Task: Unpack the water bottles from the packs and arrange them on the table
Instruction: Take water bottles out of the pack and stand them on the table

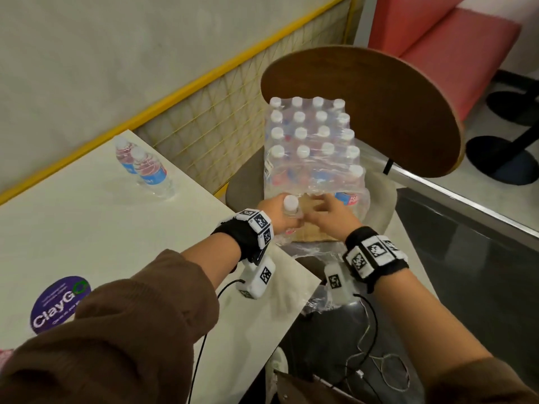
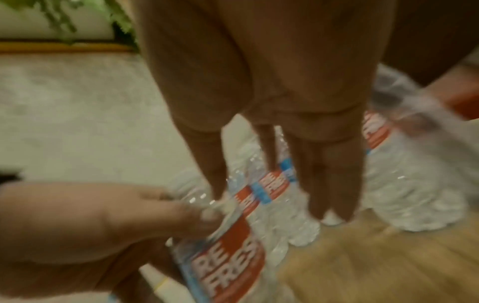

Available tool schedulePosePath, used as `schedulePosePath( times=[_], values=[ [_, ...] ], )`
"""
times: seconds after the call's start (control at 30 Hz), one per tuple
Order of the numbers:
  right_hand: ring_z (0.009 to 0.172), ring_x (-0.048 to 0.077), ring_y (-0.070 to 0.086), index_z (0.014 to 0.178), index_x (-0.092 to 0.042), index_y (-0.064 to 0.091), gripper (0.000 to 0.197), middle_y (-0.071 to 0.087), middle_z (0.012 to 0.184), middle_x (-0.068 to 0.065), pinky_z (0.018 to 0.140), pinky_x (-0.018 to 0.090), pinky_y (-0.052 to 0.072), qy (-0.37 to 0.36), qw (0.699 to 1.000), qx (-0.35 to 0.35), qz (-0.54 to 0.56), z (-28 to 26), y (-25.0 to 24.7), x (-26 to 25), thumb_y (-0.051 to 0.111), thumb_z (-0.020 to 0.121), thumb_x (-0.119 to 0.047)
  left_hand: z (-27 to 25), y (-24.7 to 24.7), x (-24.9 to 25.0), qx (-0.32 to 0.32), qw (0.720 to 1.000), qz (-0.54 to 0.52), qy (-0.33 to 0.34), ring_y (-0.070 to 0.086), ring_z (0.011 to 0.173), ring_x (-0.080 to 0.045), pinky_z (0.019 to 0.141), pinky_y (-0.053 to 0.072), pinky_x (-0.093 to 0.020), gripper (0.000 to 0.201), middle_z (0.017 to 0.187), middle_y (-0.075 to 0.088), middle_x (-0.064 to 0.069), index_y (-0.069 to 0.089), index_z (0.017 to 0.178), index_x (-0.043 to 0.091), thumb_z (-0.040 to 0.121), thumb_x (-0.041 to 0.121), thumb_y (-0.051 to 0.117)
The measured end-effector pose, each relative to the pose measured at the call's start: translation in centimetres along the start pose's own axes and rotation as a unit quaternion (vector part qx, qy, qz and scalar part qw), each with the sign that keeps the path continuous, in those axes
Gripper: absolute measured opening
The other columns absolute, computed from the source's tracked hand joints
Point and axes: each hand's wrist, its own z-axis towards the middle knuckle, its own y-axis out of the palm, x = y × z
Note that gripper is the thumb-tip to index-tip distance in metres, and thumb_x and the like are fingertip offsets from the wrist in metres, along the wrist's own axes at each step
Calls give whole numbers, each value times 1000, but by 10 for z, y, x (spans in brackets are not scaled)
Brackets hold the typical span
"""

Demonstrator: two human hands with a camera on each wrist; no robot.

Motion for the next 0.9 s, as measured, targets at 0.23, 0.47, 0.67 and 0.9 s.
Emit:
schedulePosePath(
  times=[0.23, 0.47, 0.67, 0.9],
  values=[
    [106, 24, 58, 122, -5, 56, 37, 62, 116, 8, 89, 30, 46, 89, 983, 157, 37, 25, -25, 19, 62, 88, -18, -9, -6, -13, 4, 1000, 8, 0, 60, 98, -20, 76, 43, -24, 48, 104, 64, 2, 56, 111, 26, 69, 33, 78],
    [105, 33, 60, 112, 0, 59, 36, 63, 108, 17, 87, 38, 49, 117, 962, 242, 50, 37, -12, 16, 63, 86, -24, -79, -26, -34, 33, 996, -87, 6, 59, 95, -16, 79, 46, -24, 55, 105, 62, 4, 54, 118, 28, 69, 34, 80],
    [100, 28, 64, 114, -15, 60, 62, 67, 109, 8, 93, 44, 51, 50, 983, 159, 74, -16, 48, 27, 81, 59, -36, -173, -41, -105, 75, 992, -89, -57, 56, 103, -16, 87, 45, -27, 55, 113, 61, 5, 53, 115, 36, 67, 47, 77],
    [93, 17, 55, 114, -15, 57, 45, 59, 100, 1, 82, 27, 40, -97, 995, -29, 14, -129, 165, -31, 77, 74, -11, -311, -41, -205, 102, 978, -70, -165, 57, 100, -15, 87, 48, -30, 58, 112, 61, 7, 51, 115, 35, 65, 49, 76]
  ],
)
